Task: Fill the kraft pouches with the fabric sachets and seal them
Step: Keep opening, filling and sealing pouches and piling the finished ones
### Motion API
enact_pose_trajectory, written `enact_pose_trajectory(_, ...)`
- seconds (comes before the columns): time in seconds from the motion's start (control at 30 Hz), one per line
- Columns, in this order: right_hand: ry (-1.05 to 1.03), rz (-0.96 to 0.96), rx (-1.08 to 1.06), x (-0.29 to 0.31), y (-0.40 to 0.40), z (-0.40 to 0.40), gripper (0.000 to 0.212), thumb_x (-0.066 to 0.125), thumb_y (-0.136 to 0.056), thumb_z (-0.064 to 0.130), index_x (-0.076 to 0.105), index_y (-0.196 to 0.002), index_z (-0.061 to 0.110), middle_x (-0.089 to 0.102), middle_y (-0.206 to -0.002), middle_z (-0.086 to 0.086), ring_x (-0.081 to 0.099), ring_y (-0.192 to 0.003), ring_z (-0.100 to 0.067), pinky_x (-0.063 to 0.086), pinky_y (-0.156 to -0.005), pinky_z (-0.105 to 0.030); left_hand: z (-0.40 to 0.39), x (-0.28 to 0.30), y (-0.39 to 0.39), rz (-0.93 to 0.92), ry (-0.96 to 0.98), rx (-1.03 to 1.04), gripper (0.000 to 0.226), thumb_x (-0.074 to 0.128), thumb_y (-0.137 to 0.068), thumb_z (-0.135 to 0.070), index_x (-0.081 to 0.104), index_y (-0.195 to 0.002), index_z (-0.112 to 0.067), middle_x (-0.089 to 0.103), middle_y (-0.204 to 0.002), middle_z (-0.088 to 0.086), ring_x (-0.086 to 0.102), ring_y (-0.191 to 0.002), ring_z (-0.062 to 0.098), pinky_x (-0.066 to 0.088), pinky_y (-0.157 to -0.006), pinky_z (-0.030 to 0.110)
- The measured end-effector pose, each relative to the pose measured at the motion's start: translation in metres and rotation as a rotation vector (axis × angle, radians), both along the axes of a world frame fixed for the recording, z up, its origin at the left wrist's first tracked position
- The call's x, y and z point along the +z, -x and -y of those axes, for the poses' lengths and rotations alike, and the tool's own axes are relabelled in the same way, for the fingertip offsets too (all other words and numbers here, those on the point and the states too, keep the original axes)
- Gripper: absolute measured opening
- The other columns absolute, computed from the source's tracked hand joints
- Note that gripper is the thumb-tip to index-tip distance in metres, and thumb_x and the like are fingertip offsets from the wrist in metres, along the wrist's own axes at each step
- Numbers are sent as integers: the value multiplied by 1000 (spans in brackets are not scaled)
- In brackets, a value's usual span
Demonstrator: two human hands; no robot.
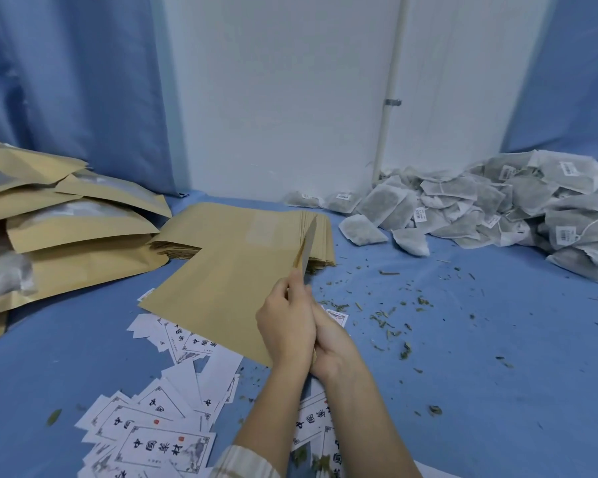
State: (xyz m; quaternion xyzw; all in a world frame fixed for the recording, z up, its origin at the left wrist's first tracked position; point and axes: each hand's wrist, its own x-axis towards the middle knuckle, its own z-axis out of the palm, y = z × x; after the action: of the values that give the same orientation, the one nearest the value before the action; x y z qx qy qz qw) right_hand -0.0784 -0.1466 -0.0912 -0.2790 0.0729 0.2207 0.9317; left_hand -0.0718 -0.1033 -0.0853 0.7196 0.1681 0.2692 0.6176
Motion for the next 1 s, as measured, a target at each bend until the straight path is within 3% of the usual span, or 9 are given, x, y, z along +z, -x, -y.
enact_pose_trajectory(0.1,167,59,-115,3,1,-3,16,59,-91,18,72,-84,12,69,-73,-3,67,-65,-11,52,-56,-23,-1,2,1,7,-59,34,46,42,-97,-36,47,-54,-21,52,-50,-6,49,-56,13,30,-53,26)
enact_pose_trajectory(0.17,678,245,-302,9,2,2,28,63,-88,21,69,-61,21,62,-57,6,57,-52,-2,44,-49,-18,-1,5,2,-16,-142,16,43,38,-99,-34,52,-62,-18,60,-61,0,53,-64,22,28,-57,28)
enact_pose_trajectory(0.23,1140,440,-426,14,0,8,30,60,-88,33,65,-59,29,58,-51,15,52,-50,6,36,-50,-7,-4,10,0,-108,-438,-25,39,32,-102,-29,59,-82,-9,67,-82,12,59,-78,30,32,-63,29)
enact_pose_trajectory(0.3,1293,515,-494,14,-1,13,28,58,-89,36,61,-62,32,58,-54,18,54,-55,7,37,-54,-4,-5,15,-4,-191,-730,-101,30,30,-101,-20,57,-98,-7,66,-95,13,62,-89,30,35,-64,29)
enact_pose_trajectory(0.5,1375,364,-641,0,-5,13,17,61,-84,14,56,-69,19,62,-67,3,51,-61,-3,38,-55,-4,2,19,-7,-286,-904,-88,14,43,-91,-5,55,-97,-1,64,-99,16,63,-93,32,35,-61,28)
enact_pose_trajectory(0.7,1531,236,-674,-5,-12,19,20,57,-86,17,60,-78,-1,66,-79,-15,55,-69,-22,40,-59,-26,5,18,3,-245,-876,-36,15,45,-87,-6,50,-100,-1,67,-94,18,65,-90,34,33,-60,31)
enact_pose_trajectory(0.83,1537,402,-699,-1,-9,23,12,52,-87,11,55,-98,16,61,-85,-4,53,-72,-16,37,-56,-23,16,37,17,-106,-1102,111,34,88,-43,-14,58,-57,-7,54,-42,5,54,-33,21,24,-31,21)
enact_pose_trajectory(0.93,1514,480,-701,4,-7,28,21,50,-88,20,43,-85,39,42,-77,12,44,-66,-6,33,-51,-16,21,39,21,-130,-1203,130,38,93,-40,-24,56,-45,-14,47,-34,0,47,-26,10,27,-27,20)
enact_pose_trajectory(1.0,1430,493,-644,9,-8,28,20,51,-84,28,40,-68,32,40,-74,12,41,-70,-10,32,-56,-18,23,40,27,-224,-1294,137,36,88,-48,-36,58,-44,-17,49,-34,-3,49,-29,4,28,-30,16)
